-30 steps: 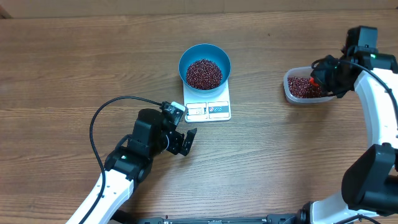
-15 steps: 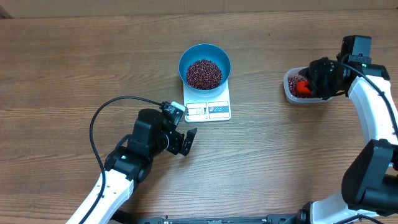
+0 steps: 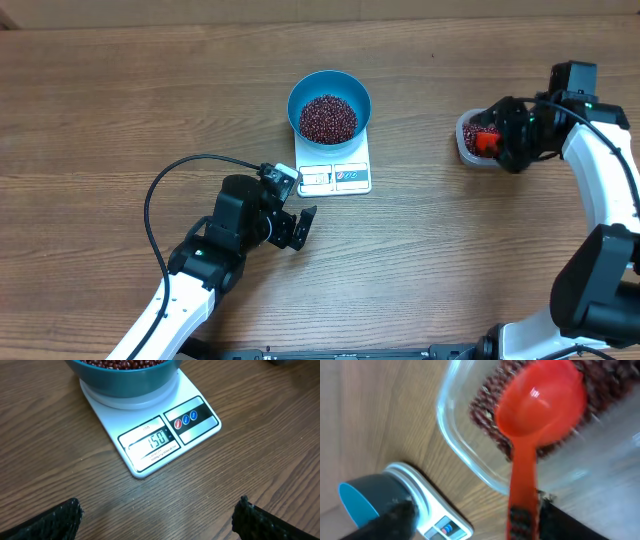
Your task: Scoop item into bowl and weigh 150g on scale
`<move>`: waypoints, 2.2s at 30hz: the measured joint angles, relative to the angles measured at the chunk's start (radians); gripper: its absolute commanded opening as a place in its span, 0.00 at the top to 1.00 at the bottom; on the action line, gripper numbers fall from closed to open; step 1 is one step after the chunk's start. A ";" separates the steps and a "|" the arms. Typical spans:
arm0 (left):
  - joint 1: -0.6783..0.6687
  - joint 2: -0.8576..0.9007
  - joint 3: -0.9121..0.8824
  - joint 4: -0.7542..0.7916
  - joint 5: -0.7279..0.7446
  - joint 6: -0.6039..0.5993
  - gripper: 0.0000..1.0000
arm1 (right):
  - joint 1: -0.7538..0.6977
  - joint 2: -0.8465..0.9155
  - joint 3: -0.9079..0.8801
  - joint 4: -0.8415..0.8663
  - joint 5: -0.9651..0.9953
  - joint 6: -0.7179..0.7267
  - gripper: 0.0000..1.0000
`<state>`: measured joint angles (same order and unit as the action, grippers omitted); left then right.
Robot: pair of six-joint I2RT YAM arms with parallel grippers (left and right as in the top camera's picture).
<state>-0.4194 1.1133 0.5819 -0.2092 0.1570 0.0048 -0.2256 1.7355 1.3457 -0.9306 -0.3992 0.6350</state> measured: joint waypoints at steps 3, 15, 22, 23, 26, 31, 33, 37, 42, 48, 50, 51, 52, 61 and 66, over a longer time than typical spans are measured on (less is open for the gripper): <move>0.000 0.000 0.000 0.000 0.000 0.000 0.01 | -0.035 -0.031 -0.001 -0.089 0.008 -0.044 0.05; 0.000 0.000 0.000 0.000 0.000 0.000 0.01 | -0.107 -0.292 0.022 -0.314 0.053 -0.273 0.00; 0.000 0.000 0.000 0.000 0.000 0.000 0.00 | -0.042 -0.510 0.124 -0.481 0.042 -0.369 0.00; 0.000 0.000 0.000 0.000 0.000 0.000 0.00 | -0.040 -0.540 0.129 -0.495 0.040 -0.375 0.00; 0.000 0.000 0.000 0.000 0.000 0.000 0.00 | -0.040 -0.629 0.132 -0.521 0.040 -0.377 0.00; 0.000 0.000 0.000 0.000 0.000 0.000 0.00 | -0.040 -0.689 0.132 -0.536 0.040 -0.381 0.00; 0.000 0.000 0.000 0.000 0.000 0.000 0.01 | -0.040 -0.694 0.132 -0.552 0.048 -0.393 0.00; 0.000 0.000 0.000 0.000 0.000 -0.001 0.00 | -0.040 -0.692 0.132 -0.547 0.066 -0.409 0.00; 0.000 0.000 0.000 0.000 0.000 -0.003 0.00 | -0.040 -0.692 0.132 -0.476 0.074 -0.460 0.00; 0.000 0.000 0.000 0.000 0.000 -0.003 0.00 | -0.003 -0.740 0.080 -0.303 0.102 -0.526 0.00; 0.000 0.000 0.000 0.000 0.000 -0.003 0.00 | 0.034 -0.795 0.014 -0.200 0.130 -0.537 0.00; 0.000 0.000 0.000 0.001 0.000 -0.003 0.00 | 0.052 -0.824 -0.021 -0.153 0.146 -0.540 0.00; 0.000 0.000 0.000 0.000 0.000 -0.003 0.01 | 0.072 -0.861 -0.066 -0.093 0.163 -0.544 0.00; 0.000 0.000 0.000 0.000 0.000 -0.003 0.01 | 0.128 -1.120 -0.471 0.336 0.242 -0.557 0.00; 0.000 0.000 0.000 0.000 0.000 -0.003 0.00 | 0.168 -1.239 -0.665 0.534 0.282 -0.557 0.00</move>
<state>-0.4194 1.1133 0.5819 -0.2089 0.1570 0.0017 -0.0574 0.4969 0.6807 -0.3962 -0.1177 0.0780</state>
